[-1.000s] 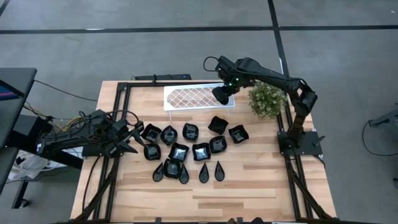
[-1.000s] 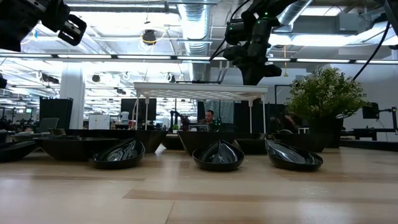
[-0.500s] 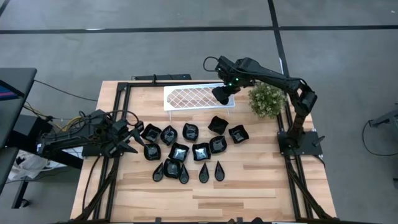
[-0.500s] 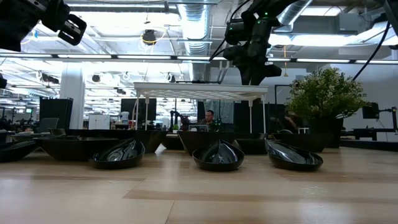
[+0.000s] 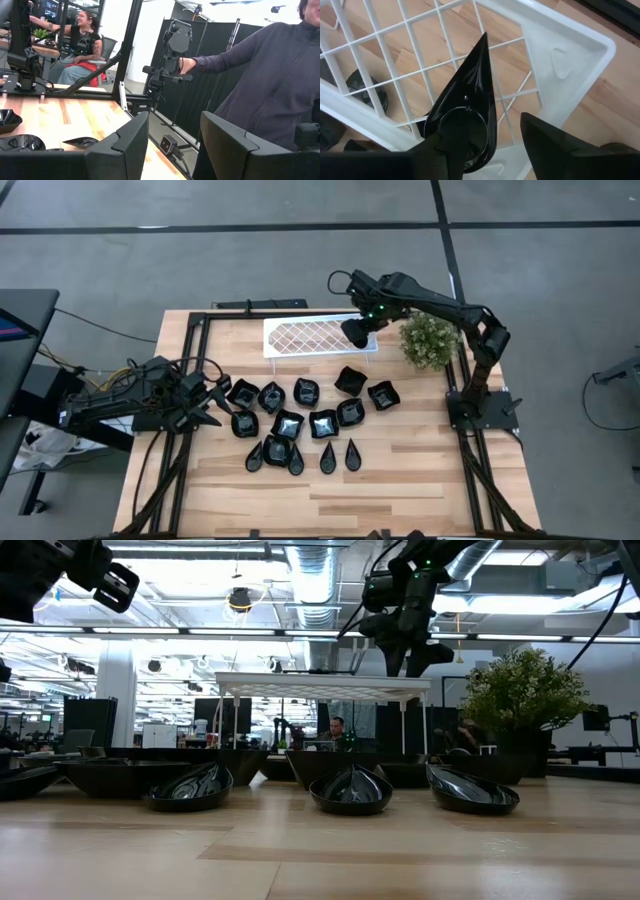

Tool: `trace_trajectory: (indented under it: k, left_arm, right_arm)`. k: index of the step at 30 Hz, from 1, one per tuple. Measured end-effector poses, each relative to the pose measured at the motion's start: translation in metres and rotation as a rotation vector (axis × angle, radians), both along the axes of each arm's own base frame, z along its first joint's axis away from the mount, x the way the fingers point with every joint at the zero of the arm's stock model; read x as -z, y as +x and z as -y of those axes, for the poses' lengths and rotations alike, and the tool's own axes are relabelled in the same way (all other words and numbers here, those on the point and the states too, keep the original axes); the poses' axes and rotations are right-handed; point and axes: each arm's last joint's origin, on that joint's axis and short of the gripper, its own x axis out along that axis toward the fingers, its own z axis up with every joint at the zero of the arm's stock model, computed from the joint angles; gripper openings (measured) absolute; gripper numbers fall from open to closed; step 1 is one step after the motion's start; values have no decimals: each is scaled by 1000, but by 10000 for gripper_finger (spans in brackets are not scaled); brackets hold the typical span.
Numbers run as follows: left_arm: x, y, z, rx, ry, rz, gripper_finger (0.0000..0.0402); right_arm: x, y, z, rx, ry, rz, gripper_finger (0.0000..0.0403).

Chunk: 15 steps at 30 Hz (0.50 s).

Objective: Pick & Place Mini shaped plates
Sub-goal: Stack the drop-shaped plate on top of the drop-shaped plate on the shelf

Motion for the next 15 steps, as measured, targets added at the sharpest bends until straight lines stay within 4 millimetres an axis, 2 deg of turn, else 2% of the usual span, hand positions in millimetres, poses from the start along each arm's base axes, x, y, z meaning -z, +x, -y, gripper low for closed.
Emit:
trace_trajectory:
  k: [6, 15]
  left_arm:
    - [0, 0, 0, 0, 0, 1, 182]
    - [0, 0, 0, 0, 1, 4, 182]
  right_arm:
    - [-15, -2, -1, -4, 10, 11, 159]
    - [-51, -6, -8, -26, -6, 25, 148]
